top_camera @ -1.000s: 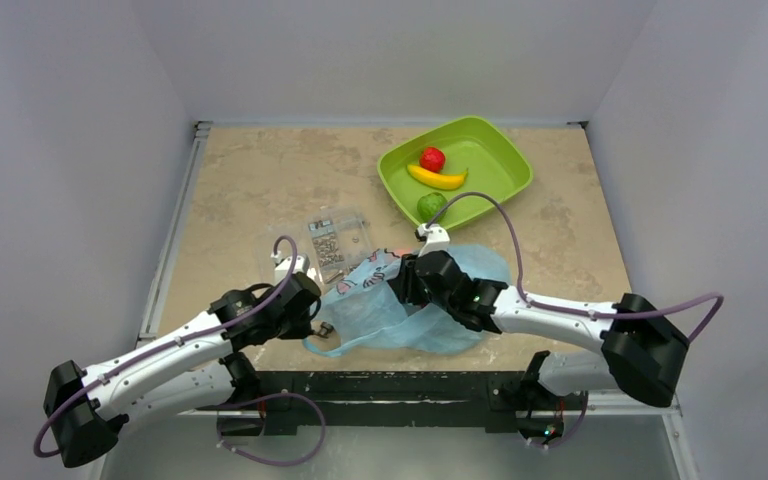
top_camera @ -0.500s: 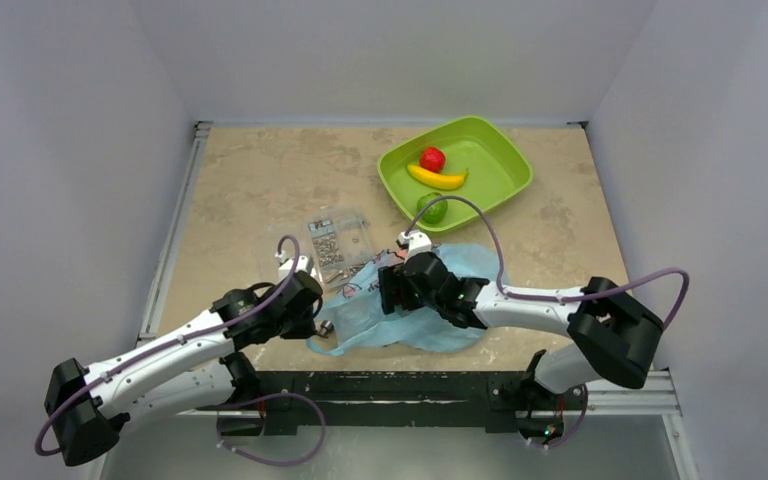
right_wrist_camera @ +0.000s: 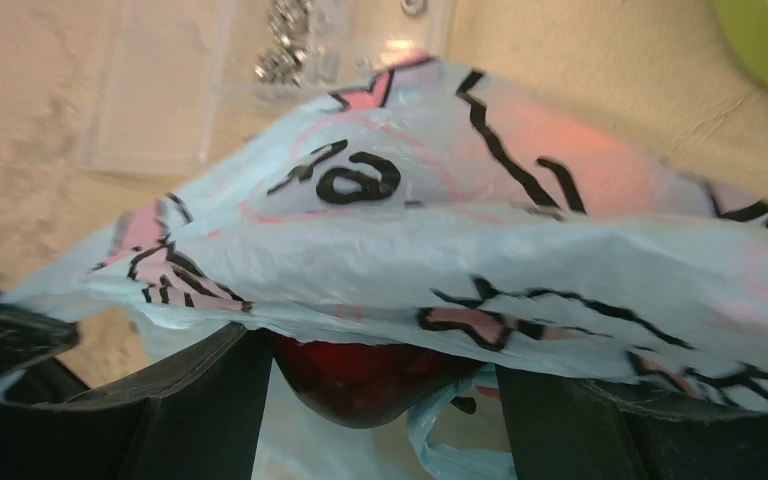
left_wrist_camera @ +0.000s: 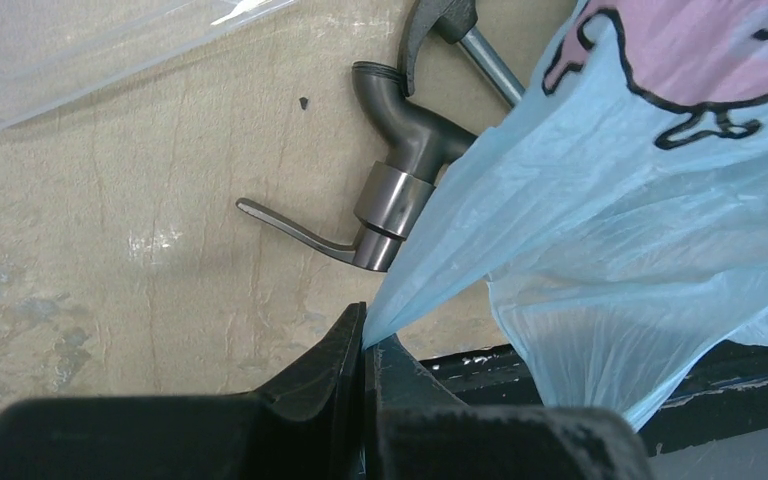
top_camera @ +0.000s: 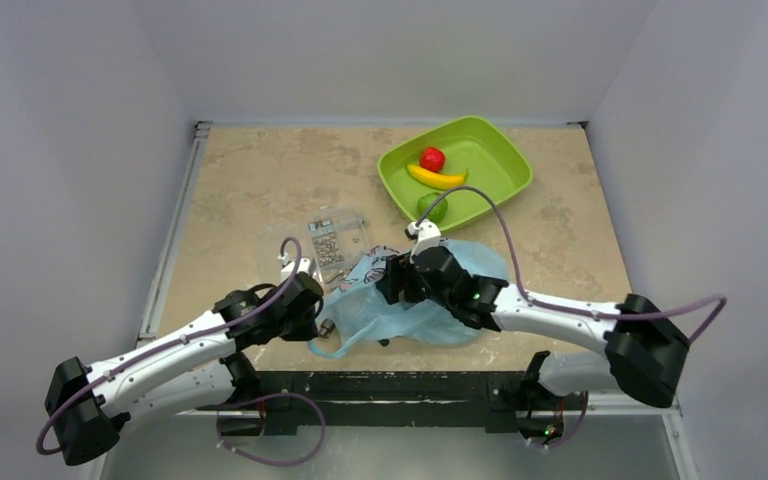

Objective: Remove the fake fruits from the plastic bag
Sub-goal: Take out the fake fruit from the plastic bag.

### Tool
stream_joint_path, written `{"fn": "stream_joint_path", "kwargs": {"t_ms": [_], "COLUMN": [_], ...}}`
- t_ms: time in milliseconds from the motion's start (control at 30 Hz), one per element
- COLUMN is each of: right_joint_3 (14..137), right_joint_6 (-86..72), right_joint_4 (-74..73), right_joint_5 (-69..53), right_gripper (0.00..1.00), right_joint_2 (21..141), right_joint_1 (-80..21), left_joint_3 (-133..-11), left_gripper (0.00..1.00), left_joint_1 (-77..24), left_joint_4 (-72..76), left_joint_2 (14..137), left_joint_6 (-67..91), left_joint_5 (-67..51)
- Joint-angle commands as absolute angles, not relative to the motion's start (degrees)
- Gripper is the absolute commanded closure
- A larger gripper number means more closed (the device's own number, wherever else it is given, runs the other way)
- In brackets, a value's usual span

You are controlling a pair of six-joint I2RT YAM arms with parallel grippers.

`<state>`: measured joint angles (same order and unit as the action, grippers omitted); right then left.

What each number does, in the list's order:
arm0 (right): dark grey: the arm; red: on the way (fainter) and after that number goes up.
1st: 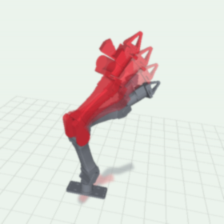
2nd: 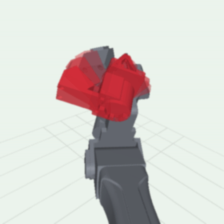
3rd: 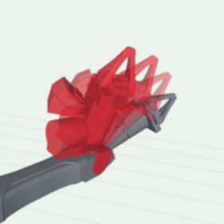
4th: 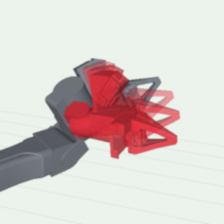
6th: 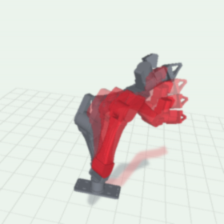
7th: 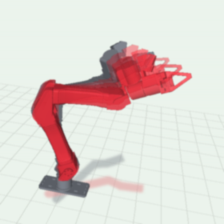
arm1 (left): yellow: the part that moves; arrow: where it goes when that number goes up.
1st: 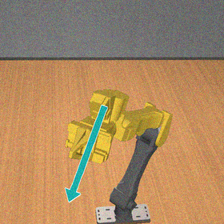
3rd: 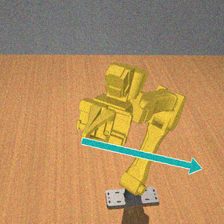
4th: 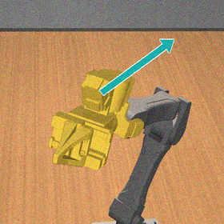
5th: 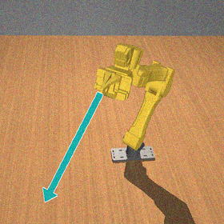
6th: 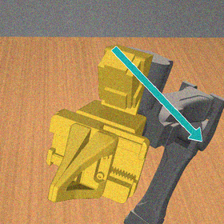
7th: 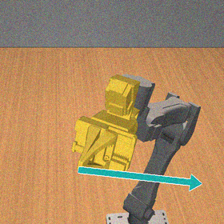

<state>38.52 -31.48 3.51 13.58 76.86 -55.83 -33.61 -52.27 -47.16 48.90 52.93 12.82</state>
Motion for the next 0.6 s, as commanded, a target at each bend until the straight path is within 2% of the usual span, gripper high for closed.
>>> {"fn": "stream_joint_path", "kwargs": {"t_ms": [0,100,233,400,500,567], "right_joint_3": [37.6,36.2,33.5,28.7,26.0,25.8], "right_joint_6": [-32.8,-33.9,-36.0,-36.4,-34.3,-32.6], "right_joint_4": [1.8,-1.1,-2.9,0.8,7.4,7.6], "right_joint_5": [15.6,15.9,12.6,5.5,-2.7,-2.5], "right_gripper": [0.66,0.72,0.72,0.56,0.41,0.37], "right_joint_2": [67.5,62.6,55.5,50.8,53.3,56.7], "right_joint_1": [-55.8,-55.9,-55.9,-55.8,-55.8,-55.8], "left_joint_3": [-33.7,-34.1,-34.4,-34.3,-34.4,-34.7], "left_gripper": [1.0,1.0,1.0,1.0,1.0,1.0], "left_joint_1": [-52.6,-52.6,-52.6,-52.6,-52.6,-52.6], "left_joint_4": [-45.5,-45.3,-44.7,-43.4,-42.2,-41.2], "left_joint_2": [48.4,49.1,49.9,50.4,51.7,52.7], "left_joint_6": [52.1,51.6,51.3,50.8,50.4,50.5], "left_joint_5": [13.4,13.6,13.4,12.4,11.3,10.5]}}
